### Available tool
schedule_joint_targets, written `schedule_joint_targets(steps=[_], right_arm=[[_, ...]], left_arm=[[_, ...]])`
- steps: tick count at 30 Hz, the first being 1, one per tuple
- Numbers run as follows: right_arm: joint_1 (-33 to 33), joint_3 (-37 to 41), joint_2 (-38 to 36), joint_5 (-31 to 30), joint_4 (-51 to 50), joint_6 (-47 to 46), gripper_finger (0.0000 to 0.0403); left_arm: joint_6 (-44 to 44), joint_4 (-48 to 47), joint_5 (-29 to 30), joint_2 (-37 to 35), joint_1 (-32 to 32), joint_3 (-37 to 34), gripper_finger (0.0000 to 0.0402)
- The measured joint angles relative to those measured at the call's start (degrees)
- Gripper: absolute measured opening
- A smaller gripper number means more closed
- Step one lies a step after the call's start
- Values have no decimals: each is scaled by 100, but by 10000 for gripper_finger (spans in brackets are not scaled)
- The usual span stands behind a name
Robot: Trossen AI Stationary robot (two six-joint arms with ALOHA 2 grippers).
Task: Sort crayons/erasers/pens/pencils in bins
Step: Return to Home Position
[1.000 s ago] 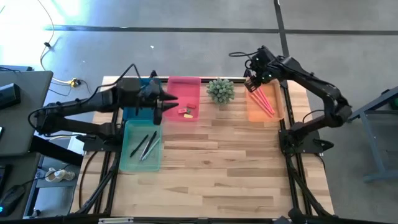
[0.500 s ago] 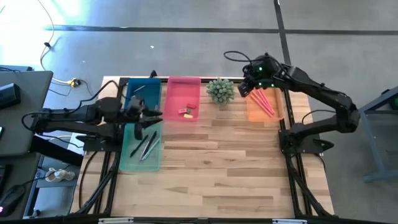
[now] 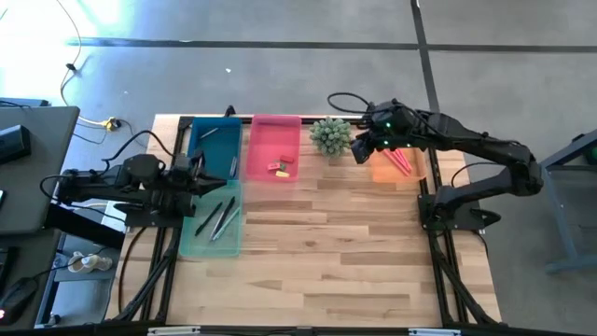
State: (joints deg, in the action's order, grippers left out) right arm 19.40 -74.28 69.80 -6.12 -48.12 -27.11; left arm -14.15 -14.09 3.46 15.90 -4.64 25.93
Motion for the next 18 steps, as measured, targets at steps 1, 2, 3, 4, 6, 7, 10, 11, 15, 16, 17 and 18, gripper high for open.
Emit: schedule_joint_targets(steps=[1,2,3,4,6,7,10,11,15,16,17,18], right_arm=[[-44,0,-16,-9,-4,-9,144],[-74,0,-34,-19,-3,-9,144],[-108,-1,-68,-29,-2,-18,144],[-126,0,-102,-40,-2,-78,144],[-160,0,-204,-96,-2,-165,144],[-160,0,-256,-147,4,-211,144],[-166,0,-498,-258,14,-269,144],[-166,0,-589,-262,15,-269,144],[-167,0,-989,-324,42,-267,144],[-169,0,-1110,-363,42,-267,144],[-169,0,-1227,-440,44,-259,144],[-170,4,-1351,-501,43,-249,144]], left_arm=[[1,-43,0,-69,0,-2,5],[20,-120,0,-141,0,-4,6],[48,-203,0,-199,0,-4,6],[88,-281,0,-261,0,-4,4],[128,-501,24,-376,0,-4,1],[129,-598,60,-426,0,-4,1],[175,-836,163,-534,0,-6,1],[192,-882,185,-565,-2,-6,0],[238,-899,216,-633,-2,-10,0],[252,-874,216,-639,-2,-22,0],[272,-841,215,-655,-2,-64,0],[279,-847,216,-689,-2,-132,0]])
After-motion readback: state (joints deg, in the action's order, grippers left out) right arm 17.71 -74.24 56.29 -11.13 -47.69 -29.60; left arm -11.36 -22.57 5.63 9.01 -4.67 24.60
